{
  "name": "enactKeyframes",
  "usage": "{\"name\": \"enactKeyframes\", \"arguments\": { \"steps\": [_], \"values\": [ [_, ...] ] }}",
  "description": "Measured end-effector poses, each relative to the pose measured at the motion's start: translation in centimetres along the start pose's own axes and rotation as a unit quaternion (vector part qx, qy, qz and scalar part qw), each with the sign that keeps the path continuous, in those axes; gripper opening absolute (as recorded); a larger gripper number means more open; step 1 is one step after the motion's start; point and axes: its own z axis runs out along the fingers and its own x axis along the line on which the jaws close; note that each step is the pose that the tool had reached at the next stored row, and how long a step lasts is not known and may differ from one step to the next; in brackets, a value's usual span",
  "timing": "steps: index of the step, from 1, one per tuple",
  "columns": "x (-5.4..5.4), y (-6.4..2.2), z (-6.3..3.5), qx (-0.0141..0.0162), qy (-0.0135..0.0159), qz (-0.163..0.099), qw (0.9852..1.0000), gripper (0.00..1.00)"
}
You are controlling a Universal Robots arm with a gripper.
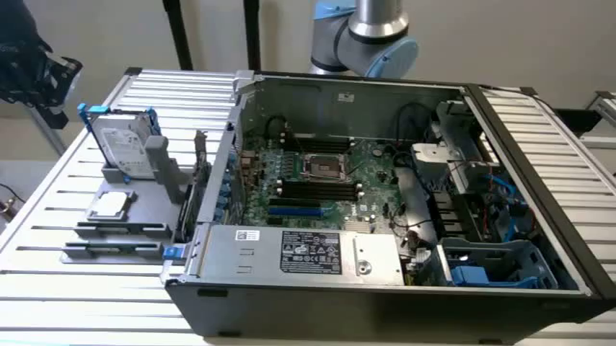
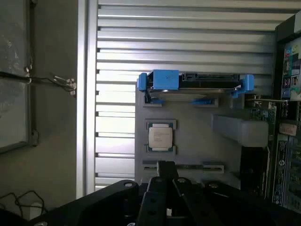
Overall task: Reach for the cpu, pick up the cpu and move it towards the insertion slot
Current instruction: 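Pick up the cpu and move it towards the insertion slot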
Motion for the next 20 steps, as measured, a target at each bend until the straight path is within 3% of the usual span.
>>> {"name": "enactKeyframes", "arguments": {
  "steps": [13, 20],
  "values": [
    [0.0, 0.0, 0.07, 0.0, 0.0, 0.0, 1.0, 0.11],
    [0.0, 0.37, 1.18, 0.0001, 0.0001, 0.0, 1.0, 0.11]
  ]
}}
